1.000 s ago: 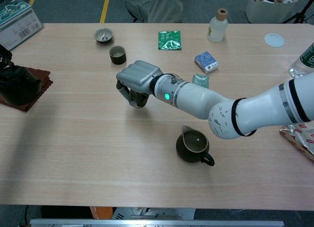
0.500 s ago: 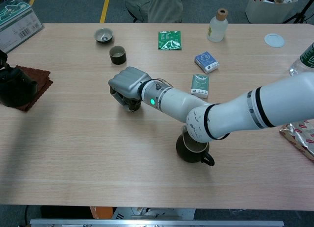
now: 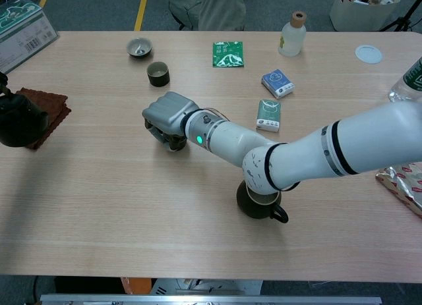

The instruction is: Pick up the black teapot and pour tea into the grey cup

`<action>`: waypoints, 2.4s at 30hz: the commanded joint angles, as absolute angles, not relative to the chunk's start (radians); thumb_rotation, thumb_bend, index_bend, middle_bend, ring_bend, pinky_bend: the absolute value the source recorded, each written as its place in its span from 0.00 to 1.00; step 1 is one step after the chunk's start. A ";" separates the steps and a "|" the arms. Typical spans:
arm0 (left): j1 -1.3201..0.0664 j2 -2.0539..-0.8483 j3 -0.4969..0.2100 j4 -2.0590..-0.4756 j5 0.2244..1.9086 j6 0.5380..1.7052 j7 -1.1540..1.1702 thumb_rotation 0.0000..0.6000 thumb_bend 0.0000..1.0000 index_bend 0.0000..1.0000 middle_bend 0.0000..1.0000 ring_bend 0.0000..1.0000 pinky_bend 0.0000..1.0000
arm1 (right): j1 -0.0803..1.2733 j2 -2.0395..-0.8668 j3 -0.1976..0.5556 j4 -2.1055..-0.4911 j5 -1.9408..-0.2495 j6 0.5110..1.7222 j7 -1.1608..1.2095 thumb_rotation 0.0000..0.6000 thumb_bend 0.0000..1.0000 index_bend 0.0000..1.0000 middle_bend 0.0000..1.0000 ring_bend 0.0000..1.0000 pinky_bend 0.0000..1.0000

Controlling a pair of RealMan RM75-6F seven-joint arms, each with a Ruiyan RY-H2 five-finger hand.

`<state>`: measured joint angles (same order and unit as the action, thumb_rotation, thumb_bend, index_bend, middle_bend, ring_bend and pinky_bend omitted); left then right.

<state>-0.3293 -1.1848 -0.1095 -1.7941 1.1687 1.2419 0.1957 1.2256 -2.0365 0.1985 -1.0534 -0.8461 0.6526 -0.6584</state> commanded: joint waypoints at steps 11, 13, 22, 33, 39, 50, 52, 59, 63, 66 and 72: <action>-0.323 -1.184 -0.108 -1.789 1.170 1.238 0.180 0.90 0.36 0.89 0.98 0.77 0.00 | 1.237 -2.055 0.193 -1.037 -0.827 0.658 -0.675 1.00 0.31 0.61 0.45 0.42 0.60; -0.322 -1.183 -0.108 -1.789 1.169 1.238 0.178 0.90 0.36 0.89 0.98 0.77 0.00 | 1.238 -2.057 0.193 -1.036 -0.828 0.659 -0.674 1.00 0.31 0.61 0.45 0.40 0.57; -0.319 -1.183 -0.107 -1.790 1.172 1.235 0.172 0.90 0.36 0.89 0.98 0.77 0.00 | 1.233 -2.063 0.192 -1.041 -0.863 0.666 -0.648 1.00 0.31 0.57 0.43 0.36 0.46; -0.319 -1.181 -0.111 -1.785 1.177 1.233 0.163 0.91 0.36 0.89 0.98 0.77 0.00 | 1.222 -2.036 0.221 -1.078 -0.887 0.677 -0.598 1.00 0.31 0.53 0.39 0.29 0.33; -0.323 -1.184 -0.114 -1.785 1.180 1.232 0.166 0.90 0.36 0.89 0.98 0.77 0.00 | 1.194 -1.974 0.244 -1.160 -0.917 0.691 -0.529 1.00 0.31 0.53 0.39 0.28 0.32; -0.335 -1.190 -0.121 -1.785 1.187 1.226 0.171 0.90 0.36 0.89 0.98 0.77 0.00 | 1.061 -1.724 0.205 -1.416 -1.017 0.810 -0.450 1.00 0.31 0.53 0.39 0.28 0.32; -0.337 -1.190 -0.121 -1.785 1.192 1.225 0.169 0.90 0.36 0.89 0.98 0.77 0.00 | 1.024 -1.659 0.189 -1.472 -1.033 0.840 -0.441 1.00 0.31 0.53 0.39 0.28 0.32; -0.346 -1.203 -0.125 -1.780 1.200 1.220 0.163 0.91 0.36 0.89 0.98 0.77 0.00 | 0.895 -1.458 0.107 -1.633 -1.108 0.945 -0.412 1.00 0.31 0.53 0.39 0.28 0.32; -0.351 -1.213 -0.124 -1.774 1.199 1.212 0.163 0.91 0.36 0.89 0.98 0.77 0.00 | 0.813 -1.366 0.071 -1.692 -1.141 1.008 -0.354 1.00 0.31 0.53 0.39 0.28 0.32; -0.355 -1.220 -0.123 -1.774 1.203 1.208 0.163 0.91 0.36 0.89 0.98 0.77 0.00 | 0.749 -1.303 0.044 -1.713 -1.181 1.058 -0.295 1.00 0.31 0.53 0.39 0.28 0.32; -0.365 -1.236 -0.128 -1.776 1.201 1.205 0.174 0.94 0.36 0.89 0.98 0.77 0.00 | 0.634 -1.182 0.006 -1.733 -1.249 1.156 -0.195 1.00 0.31 0.53 0.39 0.28 0.32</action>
<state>-0.3635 -1.2344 -0.1264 -1.7755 1.2020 1.2054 0.1722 0.6727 -1.2216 0.0243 -1.7191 -1.2200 1.1236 -0.2319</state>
